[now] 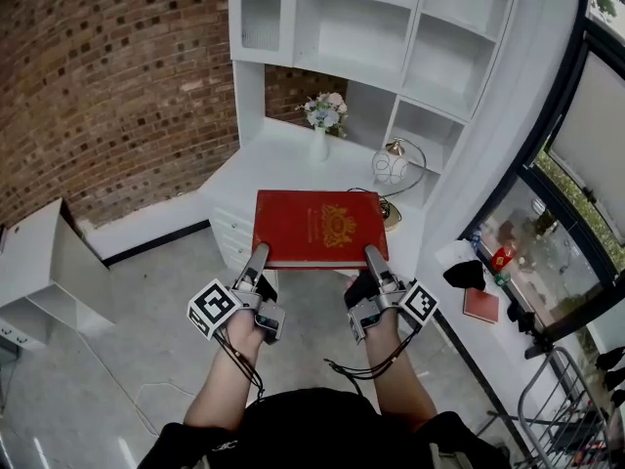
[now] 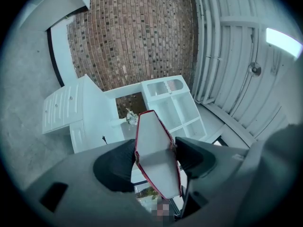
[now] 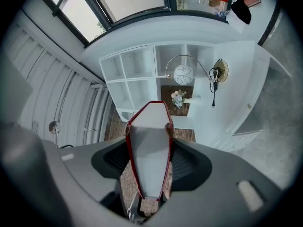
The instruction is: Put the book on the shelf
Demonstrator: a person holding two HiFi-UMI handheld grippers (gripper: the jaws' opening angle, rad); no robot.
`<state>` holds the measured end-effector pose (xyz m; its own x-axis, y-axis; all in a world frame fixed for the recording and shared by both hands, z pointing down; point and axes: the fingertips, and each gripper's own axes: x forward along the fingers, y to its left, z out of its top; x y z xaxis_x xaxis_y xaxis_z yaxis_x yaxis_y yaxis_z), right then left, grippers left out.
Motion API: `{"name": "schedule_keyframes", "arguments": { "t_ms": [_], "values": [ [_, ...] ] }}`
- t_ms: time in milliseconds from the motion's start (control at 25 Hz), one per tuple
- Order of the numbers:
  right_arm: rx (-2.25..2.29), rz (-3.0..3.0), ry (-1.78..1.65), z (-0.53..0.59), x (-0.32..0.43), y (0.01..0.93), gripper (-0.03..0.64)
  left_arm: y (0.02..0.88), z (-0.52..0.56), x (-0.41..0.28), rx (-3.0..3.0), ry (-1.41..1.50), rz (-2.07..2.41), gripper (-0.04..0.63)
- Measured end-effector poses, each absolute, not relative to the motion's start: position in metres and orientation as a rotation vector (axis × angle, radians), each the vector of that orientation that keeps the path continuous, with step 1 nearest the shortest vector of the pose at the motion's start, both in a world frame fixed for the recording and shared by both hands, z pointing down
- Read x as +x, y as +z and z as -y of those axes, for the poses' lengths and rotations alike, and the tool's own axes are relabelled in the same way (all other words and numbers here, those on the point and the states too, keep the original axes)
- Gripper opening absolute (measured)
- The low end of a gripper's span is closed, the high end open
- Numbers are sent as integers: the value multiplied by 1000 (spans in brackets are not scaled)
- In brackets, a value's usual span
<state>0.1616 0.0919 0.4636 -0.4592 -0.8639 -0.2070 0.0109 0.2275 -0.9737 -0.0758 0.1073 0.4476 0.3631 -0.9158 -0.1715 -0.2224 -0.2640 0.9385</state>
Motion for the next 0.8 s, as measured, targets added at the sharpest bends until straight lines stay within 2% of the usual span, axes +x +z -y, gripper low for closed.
{"name": "schedule_keyframes", "arguments": {
  "t_ms": [480,800],
  "values": [
    [-825,-1675,-1299,-97,136,471,262,459,-110,-101,1739,-937,969,268],
    [-819,-1669,-1294,-61,125,479,262,465,-78,-112,1755,-928,969,268]
  ]
}}
